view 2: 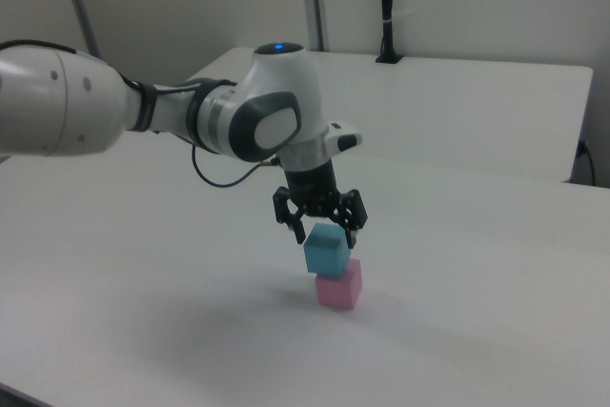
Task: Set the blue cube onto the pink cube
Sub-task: 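Open the gripper to release the cube onto the pink cube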
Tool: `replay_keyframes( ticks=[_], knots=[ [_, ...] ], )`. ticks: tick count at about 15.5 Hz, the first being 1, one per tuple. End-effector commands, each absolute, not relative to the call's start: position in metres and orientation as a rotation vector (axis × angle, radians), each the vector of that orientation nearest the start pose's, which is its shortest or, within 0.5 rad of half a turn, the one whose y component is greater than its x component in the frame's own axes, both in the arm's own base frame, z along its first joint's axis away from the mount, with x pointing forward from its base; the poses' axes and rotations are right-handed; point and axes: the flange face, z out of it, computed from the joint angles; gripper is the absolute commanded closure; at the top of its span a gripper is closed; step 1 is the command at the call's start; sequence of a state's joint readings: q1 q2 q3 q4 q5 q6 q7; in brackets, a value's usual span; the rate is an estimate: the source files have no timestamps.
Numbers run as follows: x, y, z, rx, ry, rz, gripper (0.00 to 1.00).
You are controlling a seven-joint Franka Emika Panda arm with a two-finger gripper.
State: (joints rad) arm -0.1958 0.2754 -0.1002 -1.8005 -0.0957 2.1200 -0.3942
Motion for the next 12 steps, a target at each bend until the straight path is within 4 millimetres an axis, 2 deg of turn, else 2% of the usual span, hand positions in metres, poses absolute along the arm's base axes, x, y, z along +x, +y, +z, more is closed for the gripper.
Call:
replay_keyframes(
  ticks=[1, 3, 6, 7, 10, 12],
  knots=[
    [0.581, -0.173, 0.473, -3.2, -0.198, -0.088, 0.0],
    [0.574, -0.159, 0.51, -3.182, -0.098, -0.102, 0.0],
    [0.571, -0.118, 0.547, -3.161, 0.239, -0.134, 0.0],
    [0.569, -0.11, 0.556, -3.155, 0.277, -0.125, 0.0],
    [0.56, -0.083, 0.576, -3.153, 0.231, -0.039, 0.0],
    [0.558, -0.077, 0.581, -3.152, 0.219, -0.035, 0.0]
  ],
)
